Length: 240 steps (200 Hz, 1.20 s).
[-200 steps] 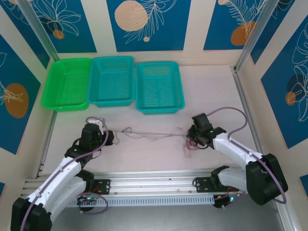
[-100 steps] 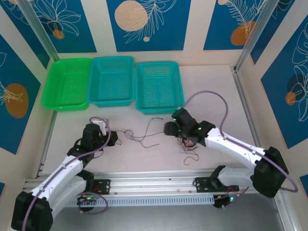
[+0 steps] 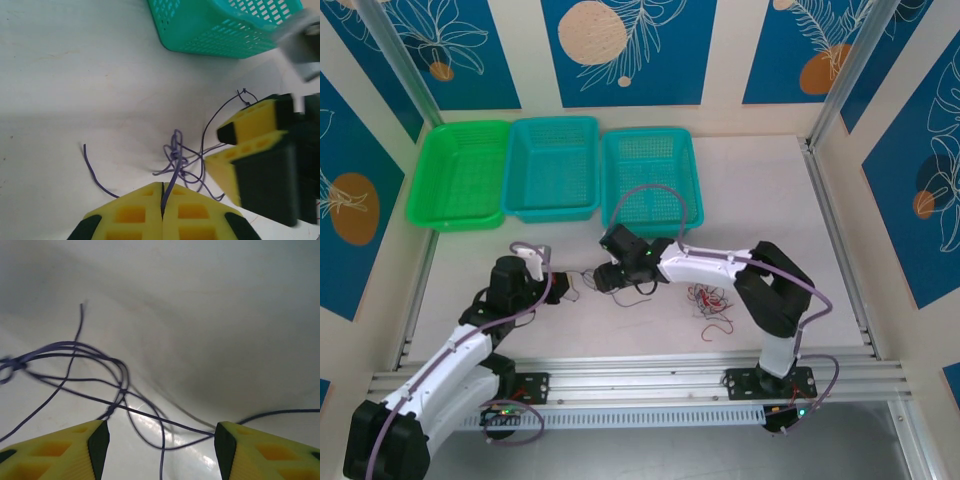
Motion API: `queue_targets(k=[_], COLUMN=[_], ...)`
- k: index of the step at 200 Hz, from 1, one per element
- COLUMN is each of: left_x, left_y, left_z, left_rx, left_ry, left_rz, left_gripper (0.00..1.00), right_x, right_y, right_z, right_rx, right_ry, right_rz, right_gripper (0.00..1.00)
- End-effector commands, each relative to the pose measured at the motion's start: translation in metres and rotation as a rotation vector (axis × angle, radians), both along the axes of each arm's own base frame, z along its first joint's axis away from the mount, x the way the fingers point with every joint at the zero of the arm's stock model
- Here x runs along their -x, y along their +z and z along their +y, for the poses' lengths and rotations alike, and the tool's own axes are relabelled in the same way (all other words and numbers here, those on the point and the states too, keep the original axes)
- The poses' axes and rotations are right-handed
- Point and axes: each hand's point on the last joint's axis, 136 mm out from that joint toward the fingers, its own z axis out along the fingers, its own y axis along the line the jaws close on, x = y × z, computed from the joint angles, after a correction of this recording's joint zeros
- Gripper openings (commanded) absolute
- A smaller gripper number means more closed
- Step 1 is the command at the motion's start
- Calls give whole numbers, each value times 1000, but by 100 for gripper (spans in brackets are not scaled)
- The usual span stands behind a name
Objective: Untangle the cables
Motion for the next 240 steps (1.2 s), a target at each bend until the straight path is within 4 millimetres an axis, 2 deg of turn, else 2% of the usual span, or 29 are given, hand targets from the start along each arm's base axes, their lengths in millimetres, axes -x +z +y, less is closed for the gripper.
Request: queue_targets(k=[1,27,46,73,106,126,150,177,193,209,223,240], left_x=[0,-1,-1,0,0,-1,-2,-1,0,1,1,1], left_y=[11,11,10,7,4,3,3,3,3,2,1,-2], left_z=[-5,-5,-4,-3,-1,-2,-2,-1,2,6,10,14], left_rx=[12,12,11,5,-1,8,11,6,-4,-18,-29,-42], left_ry=[-34,-31,-29,-21,-12,-5,-7,-6,9,28,45,66], left_rz=[-36,-37,-32,-24,-17,-16,-12,-9,-7,-8,-7,0], left_gripper=[0,0,0,0,0,0,0,0,0,0,0,0], right_x=[-3,5,6,5,0,4,7,5,4,3,2,-1], right_y=[10,-3,-8,10,45,52,40,19,4,-2,-4,-6], right_z=[26,41,40,33,13,19,30,38,37,37,32,21], right_rx=[-180,-245,-249,-283,-304,-325,-286,-239,-206,-214,-213,-207], right_ry=[-50,-60,-91,-124,-198,-183,-175,-177,-196,-208,-229,-264], right_rz=[121,236,265,226,132,139,167,175,193,216,220,219], right_gripper=[60,59,57,57,56,59,64,64,55,44,29,5])
